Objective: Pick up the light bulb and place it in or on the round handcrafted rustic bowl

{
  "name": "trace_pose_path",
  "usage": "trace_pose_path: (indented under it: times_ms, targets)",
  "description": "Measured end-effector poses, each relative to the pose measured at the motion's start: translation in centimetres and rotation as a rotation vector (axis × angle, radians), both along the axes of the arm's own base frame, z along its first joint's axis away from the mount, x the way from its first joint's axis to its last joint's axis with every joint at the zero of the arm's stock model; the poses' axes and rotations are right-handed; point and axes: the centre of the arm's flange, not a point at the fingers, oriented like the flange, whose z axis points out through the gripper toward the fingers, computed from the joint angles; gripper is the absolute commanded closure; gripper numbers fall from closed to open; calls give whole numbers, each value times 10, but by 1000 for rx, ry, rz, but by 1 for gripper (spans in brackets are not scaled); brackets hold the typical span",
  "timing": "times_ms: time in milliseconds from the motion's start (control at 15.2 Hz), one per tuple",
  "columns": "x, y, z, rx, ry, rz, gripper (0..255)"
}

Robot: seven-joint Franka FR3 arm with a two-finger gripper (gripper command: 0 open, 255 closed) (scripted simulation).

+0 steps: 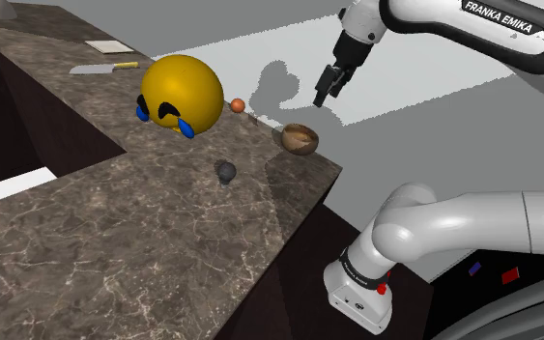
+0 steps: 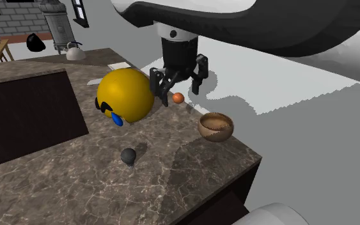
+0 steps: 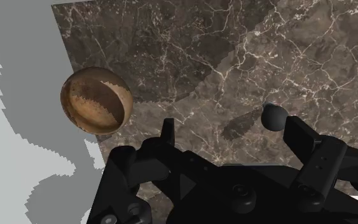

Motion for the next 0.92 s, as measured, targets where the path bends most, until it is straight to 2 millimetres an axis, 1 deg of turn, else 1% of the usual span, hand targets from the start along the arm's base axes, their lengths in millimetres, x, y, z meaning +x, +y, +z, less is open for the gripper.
trace_pose_path:
  times_ms: [66,132,198,264,330,594,726,792,924]
  targets:
    - [0,0,0,0,0,0,0]
    - [3,4,-5,-1,-1,-1,0]
    - [4,8,-13,-2,-2,-4,0]
    - [10,14,-21,-4,-3,-6,0]
    - [18,18,-31,-5,-4,-9,0]
    - [34,48,-71,-12,-13,-22,0]
    - [47,63,-92,-15,-17,-28,0]
    - [52,67,-104,-17,-18,-32,0]
    - [65,79,-123,-21,-23,-38,0]
